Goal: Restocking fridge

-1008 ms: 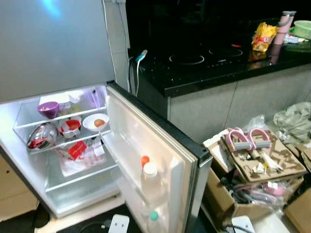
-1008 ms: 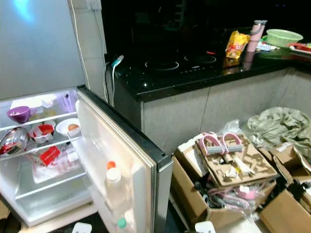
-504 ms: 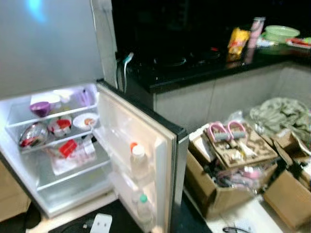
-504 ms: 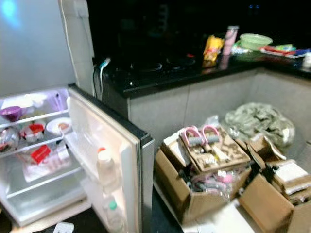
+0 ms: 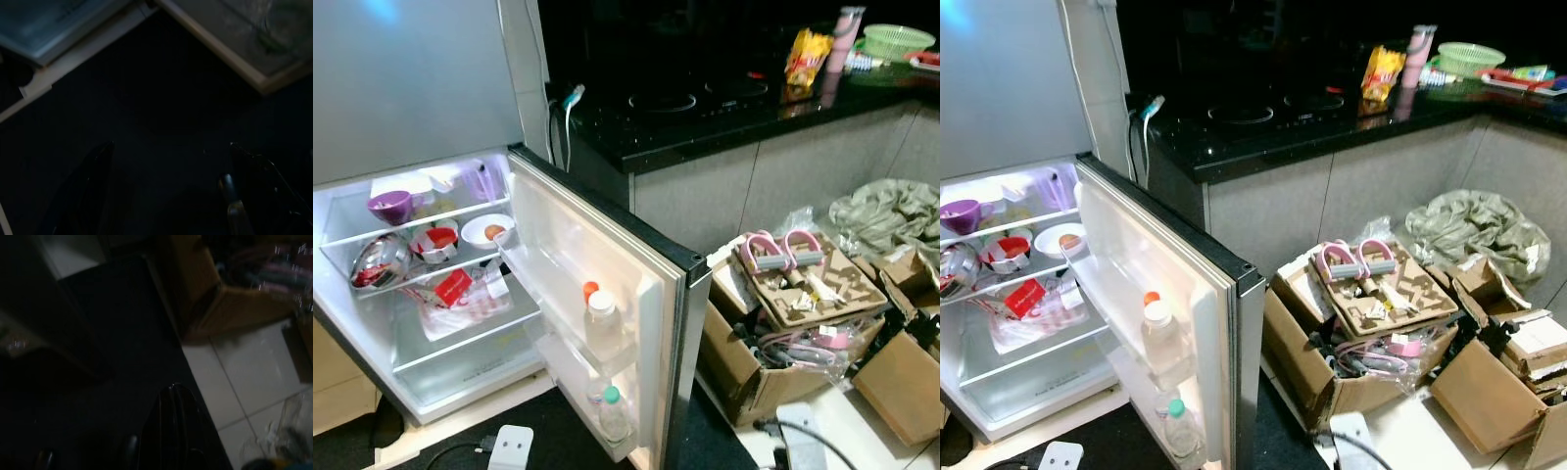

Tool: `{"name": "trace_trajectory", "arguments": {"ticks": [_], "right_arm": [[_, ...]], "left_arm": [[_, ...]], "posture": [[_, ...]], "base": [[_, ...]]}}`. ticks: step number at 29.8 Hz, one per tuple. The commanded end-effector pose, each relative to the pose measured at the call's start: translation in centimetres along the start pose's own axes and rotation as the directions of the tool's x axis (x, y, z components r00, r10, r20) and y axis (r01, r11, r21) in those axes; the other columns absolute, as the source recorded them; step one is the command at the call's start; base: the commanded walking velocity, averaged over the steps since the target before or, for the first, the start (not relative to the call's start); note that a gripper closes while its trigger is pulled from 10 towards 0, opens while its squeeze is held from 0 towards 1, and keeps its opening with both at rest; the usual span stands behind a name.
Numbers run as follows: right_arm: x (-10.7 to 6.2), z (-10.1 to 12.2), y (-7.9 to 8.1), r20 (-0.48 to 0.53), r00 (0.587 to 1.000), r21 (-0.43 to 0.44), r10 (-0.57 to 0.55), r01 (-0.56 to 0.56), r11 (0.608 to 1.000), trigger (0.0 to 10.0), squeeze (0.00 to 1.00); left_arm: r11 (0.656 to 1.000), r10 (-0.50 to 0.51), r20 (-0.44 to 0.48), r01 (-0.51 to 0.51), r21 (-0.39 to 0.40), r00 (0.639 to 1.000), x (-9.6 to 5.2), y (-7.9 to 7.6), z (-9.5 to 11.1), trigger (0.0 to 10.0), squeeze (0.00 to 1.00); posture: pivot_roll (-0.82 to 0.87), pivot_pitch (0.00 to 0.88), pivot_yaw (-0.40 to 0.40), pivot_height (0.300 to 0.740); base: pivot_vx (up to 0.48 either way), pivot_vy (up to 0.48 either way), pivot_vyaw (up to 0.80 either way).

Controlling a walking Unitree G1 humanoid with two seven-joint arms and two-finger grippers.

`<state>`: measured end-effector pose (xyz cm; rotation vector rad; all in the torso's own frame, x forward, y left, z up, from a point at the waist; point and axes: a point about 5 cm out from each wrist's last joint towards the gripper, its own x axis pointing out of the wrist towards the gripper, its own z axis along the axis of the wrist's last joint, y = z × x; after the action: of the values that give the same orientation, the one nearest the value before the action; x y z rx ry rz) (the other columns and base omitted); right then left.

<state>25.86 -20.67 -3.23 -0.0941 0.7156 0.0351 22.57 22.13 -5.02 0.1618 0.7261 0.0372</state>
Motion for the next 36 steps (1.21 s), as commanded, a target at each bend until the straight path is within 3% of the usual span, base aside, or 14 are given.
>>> {"name": "trace_trajectory", "arguments": {"ticks": [1, 4, 10, 12, 13, 17, 20, 25, 29, 31, 32, 33, 35, 36], "right_arm": [[0.1, 0.6, -0.5, 0.016, 0.999, 0.005, -0.048, 0.048, 0.999, 10.0, 0.0], [0.3, 2.6, -1.2, 0.063, 0.99, 0.017, -0.126, 0.125, 0.992, 10.0, 0.0], [0.6, 8.7, -2.9, 0.162, 0.928, 0.166, -0.336, 0.31, 0.936, 10.0, 0.0], [0.6, 9.6, -2.8, 0.173, 0.919, 0.191, -0.353, 0.321, 0.928, 10.0, 0.0], [0.6, 11.4, -2.1, 0.202, 0.908, 0.228, -0.367, 0.32, 0.919, 10.0, 0.0], [0.8, 13.0, -0.7, 0.226, 0.917, 0.279, -0.328, 0.262, 0.924, 10.0, 0.0], [0.9, 14.8, 2.1, 0.285, 0.939, 0.334, -0.193, 0.091, 0.938, 10.0, 0.0], [0.9, 16.0, 4.6, 0.347, 0.936, 0.348, -0.055, -0.074, 0.935, 10.0, 0.0], [0.0, 18.3, 10.0, 0.485, 0.846, 0.346, 0.222, -0.419, 0.84, 10.0, 0.0], [0.0, 18.3, 10.0, 0.485, 0.846, 0.346, 0.222, -0.419, 0.84, 10.0, 0.0], [-0.4, 18.6, 11.3, 0.517, 0.797, 0.324, 0.311, -0.519, 0.791, 10.0, 0.0], [-0.4, 18.6, 11.3, 0.517, 0.797, 0.324, 0.311, -0.519, 0.791, 10.0, 0.0], [-1.5, 18.7, 13.7, 0.566, 0.651, 0.265, 0.505, -0.724, 0.637, 10.0, 0.0], [-1.5, 18.7, 13.7, 0.566, 0.651, 0.265, 0.505, -0.724, 0.637, 10.0, 0.0]], "left_arm": [[0.999, 0.034, -0.001, -0.034, 0.009, 0.999, -0.2, 1.1, -0.4, 10.0, 0.0], [0.999, 0.045, 0.012, -0.045, 0.018, 0.999, -0.3, 1.4, -0.2, 10.0, 0.0], [0.998, 0.063, 0.039, -0.064, 0.023, 0.997, -0.3, 1.8, 0.2, 10.0, 0.0], [0.998, 0.063, 0.042, -0.064, 0.023, 0.997, -0.3, 1.8, 0.2, 10.0, 0.0], [0.998, 0.064, 0.045, -0.065, 0.023, 0.997, -0.3, 1.8, 0.2, 10.0, 0.0], [0.998, 0.063, 0.046, -0.064, 0.023, 0.997, -0.3, 1.8, 0.1, 10.0, 0.0], [0.998, 0.063, 0.042, -0.064, 0.021, 0.997, -0.5, 1.8, -0.1, 10.0, 0.0], [0.997, 0.067, 0.037, -0.068, 0.022, 0.997, -0.6, 2.0, -0.4, 10.0, 0.0], [0.997, 0.072, 0.019, -0.073, 0.024, 0.997, -0.9, 2.2, -1.1, 10.0, 0.0], [0.997, 0.072, 0.019, -0.073, 0.024, 0.997, -0.9, 2.2, -1.1, 10.0, 0.0], [0.997, 0.073, 0.018, -0.073, 0.023, 0.997, -0.9, 2.2, -1.2, 10.0, 0.0], [0.997, 0.073, 0.018, -0.073, 0.023, 0.997, -0.9, 2.2, -1.2, 10.0, 0.0], [0.997, 0.074, 0.017, -0.074, 0.019, 0.997, -0.9, 2.1, -1.3, 10.0, 0.0], [0.997, 0.074, 0.017, -0.074, 0.019, 0.997, -0.9, 2.1, -1.3, 10.0, 0.0]], "posture": [[-0.08, 0.101, 0.03, 0.74], [-0.08, 0.102, 0.033, 0.74], [-0.08, 0.104, 0.035, 0.74], [-0.07, 0.105, 0.032, 0.74], [-0.07, 0.106, 0.03, 0.74], [-0.07, 0.109, 0.029, 0.74], [-0.07, 0.112, 0.028, 0.74], [-0.07, 0.116, 0.03, 0.74], [-0.08, 0.121, 0.033, 0.74], [-0.08, 0.121, 0.033, 0.74], [-0.08, 0.121, 0.03, 0.74], [-0.08, 0.121, 0.03, 0.74], [-0.08, 0.118, 0.027, 0.74], [-0.08, 0.118, 0.027, 0.74]], "base": [[0.0, 0.0, 0.0], [0.0, 0.0, 0.0], [0.0, 0.0, 0.0], [0.0, 0.0, 0.0], [0.0, 0.0, 0.0], [0.0, 0.0, 0.0], [0.0, 0.0, 0.0], [0.0, 0.0, 0.0], [0.0, 0.0, 0.0], [0.0, 0.0, 0.0], [0.0, 0.0, 0.0], [0.0, 0.0, 0.0], [0.0, 0.0, 0.0], [0.0, 0.0, 0.0]]}}
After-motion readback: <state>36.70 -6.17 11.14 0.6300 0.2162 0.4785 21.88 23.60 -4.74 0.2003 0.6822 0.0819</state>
